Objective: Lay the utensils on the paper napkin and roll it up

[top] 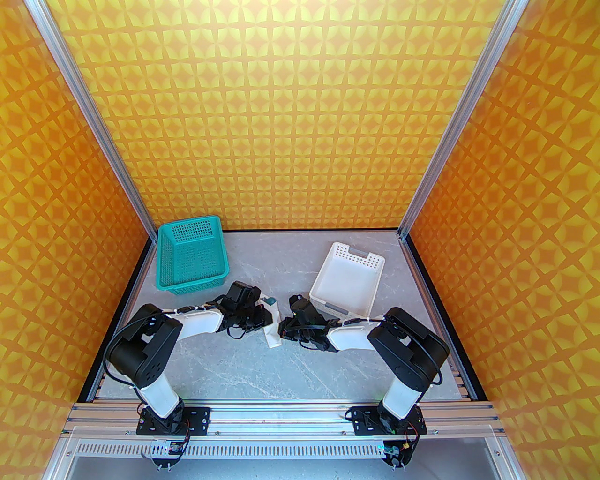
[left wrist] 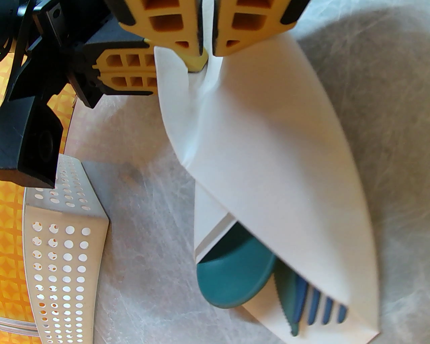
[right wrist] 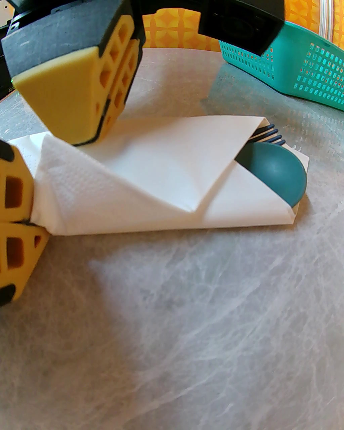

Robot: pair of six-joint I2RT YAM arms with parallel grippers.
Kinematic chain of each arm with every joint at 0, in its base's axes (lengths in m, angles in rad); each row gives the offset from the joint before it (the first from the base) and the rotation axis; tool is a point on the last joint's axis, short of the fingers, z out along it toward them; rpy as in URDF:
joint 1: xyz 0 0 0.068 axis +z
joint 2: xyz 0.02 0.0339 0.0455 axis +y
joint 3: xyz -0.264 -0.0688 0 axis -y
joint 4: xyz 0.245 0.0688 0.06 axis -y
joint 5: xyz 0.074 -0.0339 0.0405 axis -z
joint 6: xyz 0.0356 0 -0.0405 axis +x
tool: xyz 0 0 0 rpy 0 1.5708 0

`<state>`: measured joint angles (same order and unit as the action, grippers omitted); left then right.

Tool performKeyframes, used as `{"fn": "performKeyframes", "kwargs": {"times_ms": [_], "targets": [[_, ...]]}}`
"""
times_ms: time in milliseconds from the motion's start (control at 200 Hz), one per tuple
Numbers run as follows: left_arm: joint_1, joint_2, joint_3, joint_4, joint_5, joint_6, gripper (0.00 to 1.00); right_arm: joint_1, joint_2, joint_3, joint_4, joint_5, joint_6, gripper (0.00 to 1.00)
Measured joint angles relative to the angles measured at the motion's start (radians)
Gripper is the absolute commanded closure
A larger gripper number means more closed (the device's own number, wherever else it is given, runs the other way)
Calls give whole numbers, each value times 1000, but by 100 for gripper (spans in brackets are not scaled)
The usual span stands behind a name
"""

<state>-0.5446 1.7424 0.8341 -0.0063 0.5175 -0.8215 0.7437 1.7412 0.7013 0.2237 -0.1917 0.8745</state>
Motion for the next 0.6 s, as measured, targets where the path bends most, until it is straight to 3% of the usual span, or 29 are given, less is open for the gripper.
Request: {"fn": "performKeyframes", "kwargs": {"times_ms": [115, 335, 600], "targets": [[-1, 23, 3, 15, 2, -6, 89, 0, 0, 0, 0, -1, 0, 100], [-3, 45, 4, 39, 9, -14, 89, -6, -6, 5, -11, -21, -18, 78], [-6, 50, 4, 42, 13, -16, 90, -68, -110, 2, -205, -16, -85, 59]]}}
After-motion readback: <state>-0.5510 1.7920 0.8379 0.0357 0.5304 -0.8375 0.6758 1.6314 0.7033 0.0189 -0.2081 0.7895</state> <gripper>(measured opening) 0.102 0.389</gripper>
